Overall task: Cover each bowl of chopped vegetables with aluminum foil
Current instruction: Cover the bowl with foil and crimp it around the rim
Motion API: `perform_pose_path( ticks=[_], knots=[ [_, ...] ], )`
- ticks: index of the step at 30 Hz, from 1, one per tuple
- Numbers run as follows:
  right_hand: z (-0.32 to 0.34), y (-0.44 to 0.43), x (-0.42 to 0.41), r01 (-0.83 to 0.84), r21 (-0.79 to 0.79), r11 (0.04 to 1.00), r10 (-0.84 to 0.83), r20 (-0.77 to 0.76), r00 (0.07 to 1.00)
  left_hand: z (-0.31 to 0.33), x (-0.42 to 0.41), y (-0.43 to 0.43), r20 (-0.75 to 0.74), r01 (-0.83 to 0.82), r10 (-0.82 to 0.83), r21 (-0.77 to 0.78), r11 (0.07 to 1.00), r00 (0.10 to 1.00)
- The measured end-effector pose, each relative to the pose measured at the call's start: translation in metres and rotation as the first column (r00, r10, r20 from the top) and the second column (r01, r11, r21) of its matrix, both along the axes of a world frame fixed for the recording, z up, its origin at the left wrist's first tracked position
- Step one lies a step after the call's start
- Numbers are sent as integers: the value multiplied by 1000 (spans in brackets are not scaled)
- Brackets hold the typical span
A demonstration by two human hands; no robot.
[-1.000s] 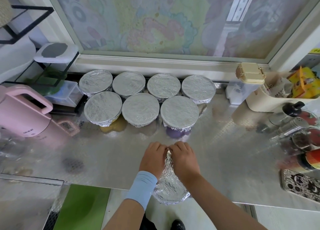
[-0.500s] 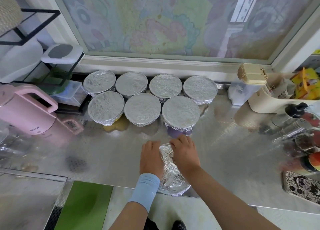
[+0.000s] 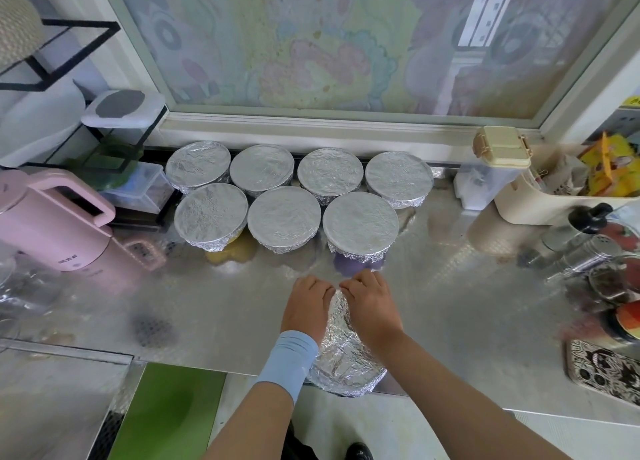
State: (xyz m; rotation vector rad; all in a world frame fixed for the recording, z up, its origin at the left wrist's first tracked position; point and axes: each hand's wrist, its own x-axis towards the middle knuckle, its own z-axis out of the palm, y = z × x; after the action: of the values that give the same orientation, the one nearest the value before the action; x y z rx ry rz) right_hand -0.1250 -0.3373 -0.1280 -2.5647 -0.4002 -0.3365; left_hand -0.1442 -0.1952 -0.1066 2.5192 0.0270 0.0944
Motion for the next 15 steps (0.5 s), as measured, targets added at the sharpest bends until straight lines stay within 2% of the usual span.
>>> perform_pose_path(
  ticks=[10, 15],
  knots=[
    [1, -3, 0, -31, -54, 998, 32, 15, 999, 1, -3, -2, -63, 1, 0, 11, 1000, 998],
    [7, -7, -5, 22, -105, 994, -20, 23, 1000, 3, -14, -3, -58, -98, 103, 75, 992, 993]
  ],
)
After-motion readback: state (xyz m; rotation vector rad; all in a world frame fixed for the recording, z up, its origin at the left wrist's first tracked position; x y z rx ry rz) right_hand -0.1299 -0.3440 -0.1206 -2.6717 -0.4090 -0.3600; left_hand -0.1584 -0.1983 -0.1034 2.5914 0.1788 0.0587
